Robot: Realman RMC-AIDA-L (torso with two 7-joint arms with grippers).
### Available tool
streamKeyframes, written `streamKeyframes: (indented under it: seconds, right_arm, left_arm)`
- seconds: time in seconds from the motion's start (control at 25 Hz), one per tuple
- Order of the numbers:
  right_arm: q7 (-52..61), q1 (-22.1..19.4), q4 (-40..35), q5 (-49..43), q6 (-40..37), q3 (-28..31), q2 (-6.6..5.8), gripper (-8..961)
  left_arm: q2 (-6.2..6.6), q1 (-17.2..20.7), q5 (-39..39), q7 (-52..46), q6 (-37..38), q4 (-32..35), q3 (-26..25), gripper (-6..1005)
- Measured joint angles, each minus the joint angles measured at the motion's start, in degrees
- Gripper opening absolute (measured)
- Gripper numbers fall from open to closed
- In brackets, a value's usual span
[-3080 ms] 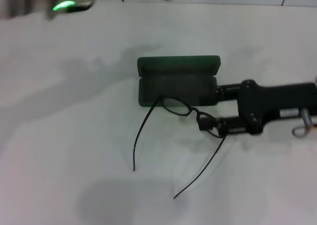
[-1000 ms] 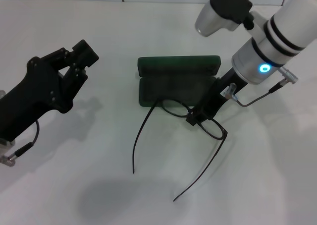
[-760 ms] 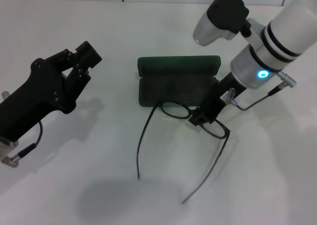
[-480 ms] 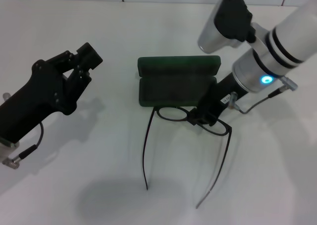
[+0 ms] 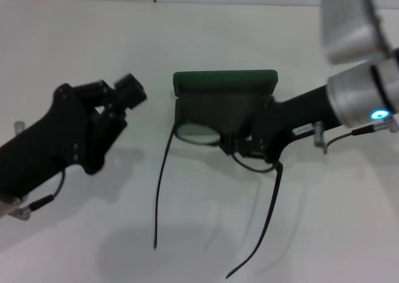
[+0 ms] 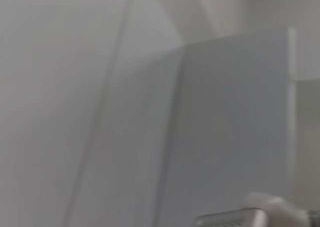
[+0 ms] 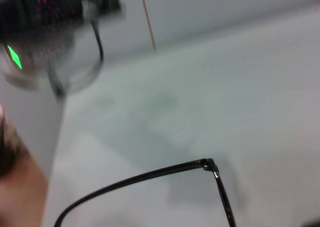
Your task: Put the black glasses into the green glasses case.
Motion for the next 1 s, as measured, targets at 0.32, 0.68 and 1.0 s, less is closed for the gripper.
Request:
streamKeyframes:
  seconds: [0.32, 0.68, 1.0]
  right_arm:
    - [-11.8, -5.8, 0.5, 14.5, -4.3, 8.5, -0.2, 93]
    - [-19.4, -6.5, 4.1, 22.6, -9.2, 10.4, -0.14, 87]
    - [-21.6, -5.6, 7.2, 24.6, -11.3, 9.6, 0.17, 54]
  left_arm:
    - [-0.26, -6.5, 8.3, -0.4, 4.1, -0.5, 1.8, 39]
    - [-0.73, -14.6, 8.6, 0.0, 3.9, -6.0, 4.6, 35]
    - [-1.08, -18.5, 7.7, 2.9, 3.2, -11.7, 4.3, 35]
